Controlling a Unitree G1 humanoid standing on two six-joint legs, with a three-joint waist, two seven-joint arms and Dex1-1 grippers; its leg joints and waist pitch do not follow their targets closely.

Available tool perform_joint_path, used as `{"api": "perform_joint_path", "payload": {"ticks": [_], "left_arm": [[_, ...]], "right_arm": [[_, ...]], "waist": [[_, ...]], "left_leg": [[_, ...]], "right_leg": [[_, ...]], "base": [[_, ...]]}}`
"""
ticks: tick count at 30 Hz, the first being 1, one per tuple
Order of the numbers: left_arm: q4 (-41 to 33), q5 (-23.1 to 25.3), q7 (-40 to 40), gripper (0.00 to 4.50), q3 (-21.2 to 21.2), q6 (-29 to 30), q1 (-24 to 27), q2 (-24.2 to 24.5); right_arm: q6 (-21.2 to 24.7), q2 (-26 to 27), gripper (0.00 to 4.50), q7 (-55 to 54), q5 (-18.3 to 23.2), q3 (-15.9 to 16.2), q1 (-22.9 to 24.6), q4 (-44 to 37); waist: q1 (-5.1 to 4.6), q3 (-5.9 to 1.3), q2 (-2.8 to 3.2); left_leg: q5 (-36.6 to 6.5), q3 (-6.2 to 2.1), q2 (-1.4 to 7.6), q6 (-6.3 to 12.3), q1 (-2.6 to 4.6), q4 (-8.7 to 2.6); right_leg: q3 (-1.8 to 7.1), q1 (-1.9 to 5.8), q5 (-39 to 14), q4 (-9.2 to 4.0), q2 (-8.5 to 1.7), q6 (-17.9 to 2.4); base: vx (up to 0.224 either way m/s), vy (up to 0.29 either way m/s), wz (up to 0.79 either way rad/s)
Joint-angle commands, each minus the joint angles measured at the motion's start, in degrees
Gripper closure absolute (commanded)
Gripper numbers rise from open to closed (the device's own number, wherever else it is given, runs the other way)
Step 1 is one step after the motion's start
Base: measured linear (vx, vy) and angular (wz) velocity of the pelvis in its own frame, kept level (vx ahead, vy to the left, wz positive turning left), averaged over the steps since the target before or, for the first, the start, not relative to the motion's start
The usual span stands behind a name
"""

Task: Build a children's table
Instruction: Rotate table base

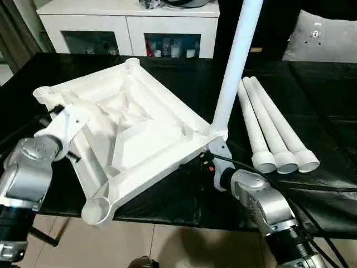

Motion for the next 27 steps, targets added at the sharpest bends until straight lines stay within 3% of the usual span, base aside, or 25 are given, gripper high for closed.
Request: {"api": "perform_joint_path", "payload": {"ticks": [1, 4, 11, 13, 17, 18, 22, 27], "left_arm": [[-1.56, -0.58, -2.78, 4.47, -1.50, 2.05, 0.80, 0.85], [-3.91, -1.18, -6.38, 4.47, -3.83, 3.74, 2.19, 1.69], [-8.61, -3.31, -14.91, 4.47, -8.51, 4.58, 4.60, 5.25], [-11.35, -6.46, -21.23, 4.47, -9.82, 2.80, 6.21, 7.31], [-12.85, -8.57, -25.48, 4.47, -10.87, 2.16, 6.32, 8.39], [-14.15, -11.44, -30.09, 4.47, -11.74, 0.30, 6.84, 9.11], [-15.63, -14.94, -34.89, 4.47, -13.37, -1.88, 6.87, 8.85], [-15.64, -17.83, -37.09, 4.47, -14.11, -2.31, 5.76, 6.03]], "right_arm": [[0.56, -0.02, 0.00, -0.41, -0.27, 0.28, -1.11, 1.42], [-0.06, 0.21, 0.00, -0.95, -1.28, 0.58, -2.15, 3.43], [-3.17, 1.04, 0.00, -3.70, -2.70, -0.26, -5.72, 10.14], [-4.33, 1.19, 0.00, -4.27, -2.76, -1.03, -7.47, 12.60], [-5.26, 1.00, 0.00, -3.76, -3.13, -0.96, -8.46, 13.93], [-6.10, 0.68, 0.00, -3.28, -3.35, -0.84, -9.25, 15.00], [-7.49, 0.13, 0.00, -2.85, -3.67, -0.77, -10.39, 16.59], [-8.17, -0.38, 0.00, -2.44, -3.59, -1.11, -11.32, 17.73]], "waist": [[-0.05, -3.13, 0.78], [-0.04, -3.06, 0.98], [-0.49, -3.04, 0.83], [-0.51, -3.18, 0.75], [-0.60, -3.20, 0.60], [-0.63, -3.21, 0.56], [-0.76, -3.23, 0.58], [-0.94, -3.56, 0.52]], "left_leg": [[-14.33, -1.59, 2.86, -2.02, 1.49, -4.61], [-15.11, -1.65, 2.92, -2.35, 1.48, -4.70], [-15.80, -1.69, 2.86, -2.48, 1.44, -4.84], [-15.13, -1.68, 2.87, -2.42, 1.49, -4.73], [-14.55, -1.41, 2.76, -2.45, 1.55, -4.68], [-14.30, -1.37, 2.70, -2.21, 1.48, -4.66], [-14.51, -1.30, 2.77, -2.54, 1.56, -4.70], [-11.18, -1.06, 2.59, -2.03, 1.42, -4.28]], "right_leg": [[2.57, 1.96, -6.86, -3.88, -4.56, -10.17], [2.66, 1.84, -7.99, -3.94, -4.63, -10.31], [2.71, 1.84, -8.98, -3.95, -4.63, -10.72], [2.69, 1.92, -8.39, -3.79, -4.77, -11.20], [2.69, 1.92, -7.30, -3.71, -4.50, -11.27], [2.70, 1.93, -7.42, -3.78, -4.56, -11.32], [2.70, 2.01, -8.08, -3.73, -4.48, -11.36], [2.61, 2.38, -3.46, -3.23, -4.37, -12.11]], "base": [[0.000, 0.000, 0.00], [0.000, 0.000, 0.00], [0.000, 0.000, 0.00], [0.000, 0.000, 0.00], [0.000, 0.000, 0.00], [0.000, 0.000, 0.00], [0.000, 0.000, 0.00], [0.000, 0.000, 0.00]]}}
